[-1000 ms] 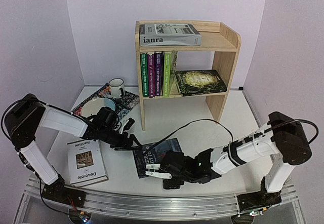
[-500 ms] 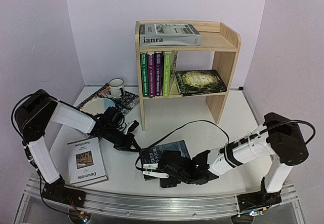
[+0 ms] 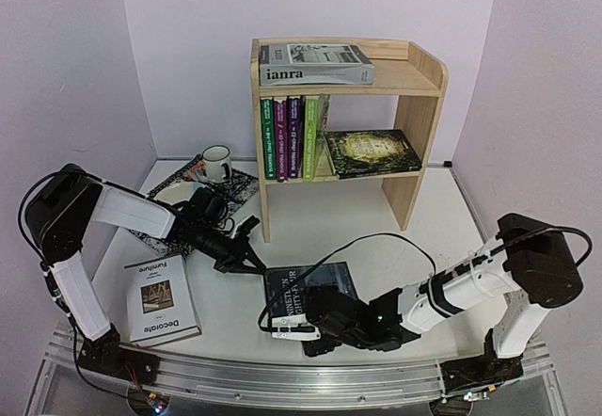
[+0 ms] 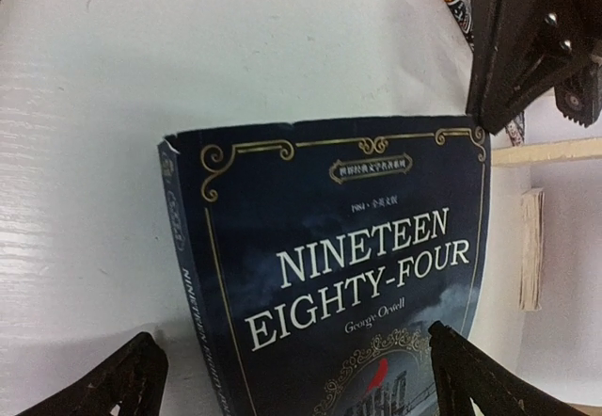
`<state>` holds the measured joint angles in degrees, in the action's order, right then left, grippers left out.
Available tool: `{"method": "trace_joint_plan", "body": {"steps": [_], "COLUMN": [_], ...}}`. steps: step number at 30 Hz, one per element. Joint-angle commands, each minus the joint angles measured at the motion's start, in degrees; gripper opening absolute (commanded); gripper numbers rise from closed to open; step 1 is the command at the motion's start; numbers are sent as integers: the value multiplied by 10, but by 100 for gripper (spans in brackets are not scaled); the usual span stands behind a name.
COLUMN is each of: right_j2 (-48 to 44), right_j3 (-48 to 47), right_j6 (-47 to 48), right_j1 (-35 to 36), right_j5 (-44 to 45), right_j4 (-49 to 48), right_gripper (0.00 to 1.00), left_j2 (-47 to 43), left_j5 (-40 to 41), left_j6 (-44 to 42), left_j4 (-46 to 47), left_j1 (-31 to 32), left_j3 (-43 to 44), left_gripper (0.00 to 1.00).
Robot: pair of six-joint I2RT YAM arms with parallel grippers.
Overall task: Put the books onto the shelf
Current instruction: Pick up the book from the center of the board.
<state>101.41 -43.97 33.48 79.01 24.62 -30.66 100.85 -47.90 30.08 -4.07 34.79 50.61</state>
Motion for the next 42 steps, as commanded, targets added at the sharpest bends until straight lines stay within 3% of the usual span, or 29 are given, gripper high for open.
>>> {"method": "trace_joint_plan", "body": {"steps": [1,8,21,25,40,42], "right_j2": [5,51,95,127,207,229], "right_j3": [-6,-17,-30,-48,-65,-72], "right_j6": [40,89,136,178,317,349], "right_j1": [25,55,67,67,27,25], "right_j5": [32,107,187,254,271,272], "right_j4": [-49,-128,-179,-205,-381,-429], "right_gripper": [98,98,98,98,98,93], "left_j2": [-42,-59,-94,-119,-150,-152], "left_j5": [-60,-83,-98,-91,-98,-99], "left_j6": [50,95,158,185,213,214], "left_j4": [26,27,32,38,38,38], "left_j1": [-7,-13,-14,-14,-14,-14], "left_j3": [29,48,72,73,52,48], "left_gripper": [0,0,0,0,0,0]}}
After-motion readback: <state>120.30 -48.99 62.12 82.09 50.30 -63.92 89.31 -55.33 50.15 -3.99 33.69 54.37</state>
